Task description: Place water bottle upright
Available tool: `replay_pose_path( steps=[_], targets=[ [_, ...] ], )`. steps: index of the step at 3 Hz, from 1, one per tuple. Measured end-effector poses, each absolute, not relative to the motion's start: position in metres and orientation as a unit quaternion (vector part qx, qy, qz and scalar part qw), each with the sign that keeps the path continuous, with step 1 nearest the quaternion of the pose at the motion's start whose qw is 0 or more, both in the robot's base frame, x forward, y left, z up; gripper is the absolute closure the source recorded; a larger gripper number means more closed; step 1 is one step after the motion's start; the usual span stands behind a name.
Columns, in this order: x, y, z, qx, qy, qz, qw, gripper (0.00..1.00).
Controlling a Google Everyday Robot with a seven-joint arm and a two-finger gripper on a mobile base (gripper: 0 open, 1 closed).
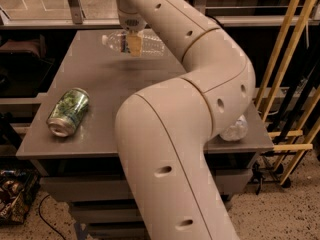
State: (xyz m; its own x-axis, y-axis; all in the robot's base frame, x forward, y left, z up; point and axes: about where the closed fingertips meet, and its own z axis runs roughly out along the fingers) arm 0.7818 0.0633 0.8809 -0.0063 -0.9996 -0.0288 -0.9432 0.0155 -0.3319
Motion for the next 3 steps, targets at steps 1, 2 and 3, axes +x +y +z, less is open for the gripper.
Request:
replay_pose_path(
  steps=[1, 2, 3],
  targets=[
    [0.762, 0.065, 0.910, -0.704, 0.685, -0.101, 0.158, 1.00],
    [0.738, 0.071, 0.930, -0.721, 0.662, -0.062, 0.197, 1.00],
    [0.713, 0.082, 0.938, -0.741, 0.629, -0.004, 0.235, 1.00]
  ],
)
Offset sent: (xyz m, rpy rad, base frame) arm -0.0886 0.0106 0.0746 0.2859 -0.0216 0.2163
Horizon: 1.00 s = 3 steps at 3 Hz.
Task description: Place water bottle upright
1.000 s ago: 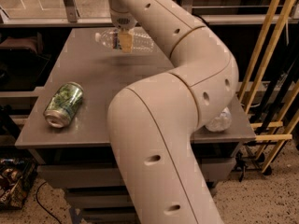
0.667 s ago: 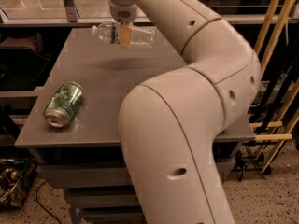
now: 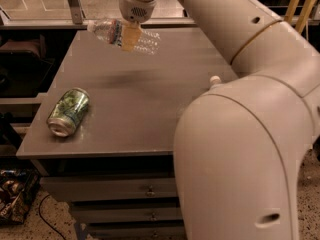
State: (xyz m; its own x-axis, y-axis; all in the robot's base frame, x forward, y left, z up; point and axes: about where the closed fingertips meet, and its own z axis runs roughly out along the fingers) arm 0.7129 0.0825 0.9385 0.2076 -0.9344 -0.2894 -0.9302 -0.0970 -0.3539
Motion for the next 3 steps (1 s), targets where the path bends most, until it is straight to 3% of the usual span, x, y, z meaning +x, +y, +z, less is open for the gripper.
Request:
replay_pose_path(
  steps=[2, 3],
  targets=[
    [0.674, 0.114, 0.946, -0.757, 0.562, 0.114, 0.313, 1.00],
    [0.669, 0.119, 0.948, -0.756, 0.556, 0.126, 0.320, 1.00]
  ],
)
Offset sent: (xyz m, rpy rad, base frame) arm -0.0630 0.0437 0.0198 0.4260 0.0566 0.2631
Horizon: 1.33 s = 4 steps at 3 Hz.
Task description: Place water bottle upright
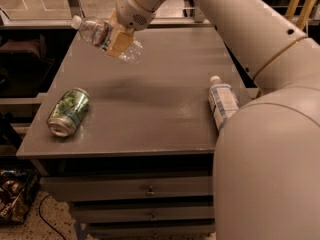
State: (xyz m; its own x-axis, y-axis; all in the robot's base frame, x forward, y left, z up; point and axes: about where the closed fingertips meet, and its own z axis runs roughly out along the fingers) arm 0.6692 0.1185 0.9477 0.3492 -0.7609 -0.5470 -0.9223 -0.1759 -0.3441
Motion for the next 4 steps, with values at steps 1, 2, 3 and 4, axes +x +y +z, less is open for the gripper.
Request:
replay_pose_path(
  steps=[1, 2, 3, 4],
  targets=[
    [0.670, 0.120, 0.944, -0.748, 0.557, 0.149, 0.328, 1.00],
    [0.675, 0.122, 0.939, -0.720, 0.557, 0.202, 0.361, 1.00],
    [0.679, 0.119, 0.942, -0.683, 0.554, 0.256, 0.402, 1.00],
    [0.683, 0.111, 0.944, -0.644, 0.551, 0.300, 0.438, 1.00]
  ],
)
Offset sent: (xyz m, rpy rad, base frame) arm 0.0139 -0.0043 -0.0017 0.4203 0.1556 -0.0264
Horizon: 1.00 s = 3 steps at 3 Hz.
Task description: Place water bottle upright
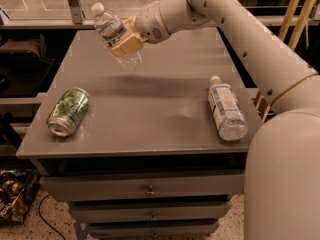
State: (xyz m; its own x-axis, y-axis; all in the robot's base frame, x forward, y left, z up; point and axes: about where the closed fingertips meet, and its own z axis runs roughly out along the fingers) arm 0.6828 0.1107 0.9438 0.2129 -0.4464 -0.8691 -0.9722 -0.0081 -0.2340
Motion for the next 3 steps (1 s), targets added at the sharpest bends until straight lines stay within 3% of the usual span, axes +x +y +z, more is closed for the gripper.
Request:
replay_pose_path(
  steps=[3],
  targets=[
    [0.694, 0.069, 0.945, -0.561, 0.551, 0.369, 0.495, 1.00]
  ],
)
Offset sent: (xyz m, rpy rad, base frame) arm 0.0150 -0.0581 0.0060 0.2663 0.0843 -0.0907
